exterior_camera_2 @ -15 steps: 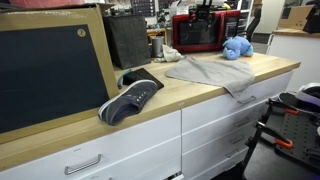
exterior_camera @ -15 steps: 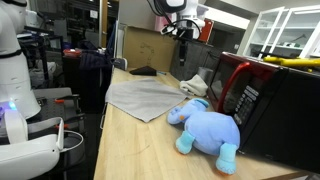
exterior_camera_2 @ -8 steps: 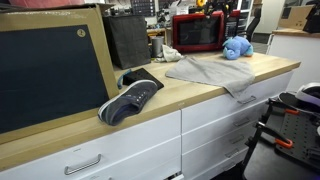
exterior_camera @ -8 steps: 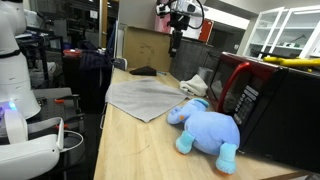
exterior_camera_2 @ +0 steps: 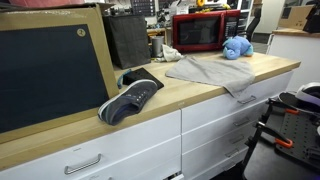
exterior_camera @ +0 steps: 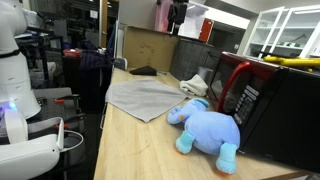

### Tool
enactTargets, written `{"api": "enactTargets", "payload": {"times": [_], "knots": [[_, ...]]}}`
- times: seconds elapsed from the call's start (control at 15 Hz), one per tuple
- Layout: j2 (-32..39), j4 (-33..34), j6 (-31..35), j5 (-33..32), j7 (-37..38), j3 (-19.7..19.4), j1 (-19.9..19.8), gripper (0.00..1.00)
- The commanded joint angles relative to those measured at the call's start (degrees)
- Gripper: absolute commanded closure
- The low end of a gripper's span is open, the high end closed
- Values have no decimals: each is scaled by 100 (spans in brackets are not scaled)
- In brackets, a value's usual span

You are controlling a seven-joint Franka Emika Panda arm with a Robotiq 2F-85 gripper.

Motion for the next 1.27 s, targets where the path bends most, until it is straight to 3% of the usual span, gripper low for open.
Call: {"api": "enactTargets", "payload": {"times": [0.0,0.53,0.67,0.73,1.2], "knots": [[-282,118,-206,434,-463,-9,-47,0],[-245,1066,-1550,1017,-1731,-450,-297,0],[-231,1180,-1721,851,-1781,-479,-321,0],[-309,968,-1475,865,-1658,-448,-310,0],[-283,1034,-1562,865,-1666,-453,-327,0]]}}
